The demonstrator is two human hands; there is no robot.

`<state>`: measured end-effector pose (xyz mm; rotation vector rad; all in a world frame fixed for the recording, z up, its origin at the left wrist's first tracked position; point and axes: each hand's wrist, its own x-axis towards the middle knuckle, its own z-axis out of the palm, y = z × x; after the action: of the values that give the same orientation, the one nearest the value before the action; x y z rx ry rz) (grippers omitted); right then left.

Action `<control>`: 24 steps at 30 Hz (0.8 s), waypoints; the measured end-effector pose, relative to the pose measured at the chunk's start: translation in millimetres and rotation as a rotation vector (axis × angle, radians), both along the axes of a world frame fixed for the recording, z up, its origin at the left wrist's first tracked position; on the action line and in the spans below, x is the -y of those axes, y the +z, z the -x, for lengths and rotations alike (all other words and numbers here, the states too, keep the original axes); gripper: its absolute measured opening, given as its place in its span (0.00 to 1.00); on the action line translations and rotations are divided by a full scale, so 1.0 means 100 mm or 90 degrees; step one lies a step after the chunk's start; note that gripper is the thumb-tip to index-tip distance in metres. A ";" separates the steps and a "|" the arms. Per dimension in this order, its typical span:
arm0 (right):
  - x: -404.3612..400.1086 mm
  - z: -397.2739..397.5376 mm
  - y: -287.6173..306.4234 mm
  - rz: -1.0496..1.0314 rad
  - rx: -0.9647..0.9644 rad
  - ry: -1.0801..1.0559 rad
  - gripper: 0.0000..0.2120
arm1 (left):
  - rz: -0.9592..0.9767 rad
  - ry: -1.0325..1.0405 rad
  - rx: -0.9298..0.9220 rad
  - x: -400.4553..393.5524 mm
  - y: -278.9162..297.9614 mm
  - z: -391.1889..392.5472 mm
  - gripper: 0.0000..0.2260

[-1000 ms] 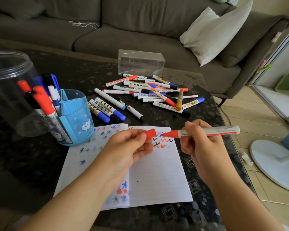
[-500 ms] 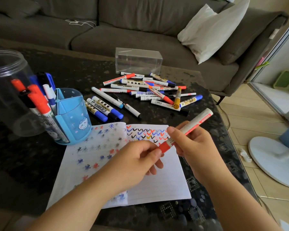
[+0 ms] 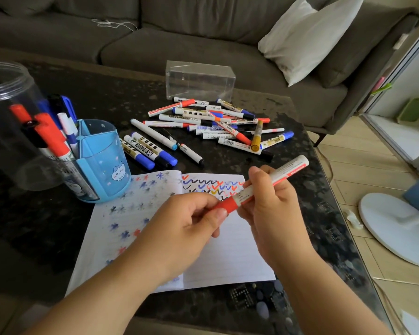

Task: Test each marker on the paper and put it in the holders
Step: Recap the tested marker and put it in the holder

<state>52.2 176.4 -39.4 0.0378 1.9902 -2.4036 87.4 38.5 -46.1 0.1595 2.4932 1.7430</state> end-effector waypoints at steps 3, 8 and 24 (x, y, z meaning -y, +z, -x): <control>0.04 -0.02 -0.04 -0.055 -0.011 -0.009 0.17 | 0.049 -0.011 0.023 0.06 -0.01 0.02 0.06; -0.05 -0.03 -0.03 -0.182 0.024 0.025 0.16 | 0.171 -0.007 -0.001 0.14 -0.08 0.05 0.04; 0.32 -0.58 0.52 -0.449 -0.153 0.156 0.02 | 0.521 0.216 -0.248 0.99 0.55 -0.78 0.03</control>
<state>109.8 144.5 12.5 -0.4695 2.6522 -1.5255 165.7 -60.8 9.0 0.0039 3.4499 0.6517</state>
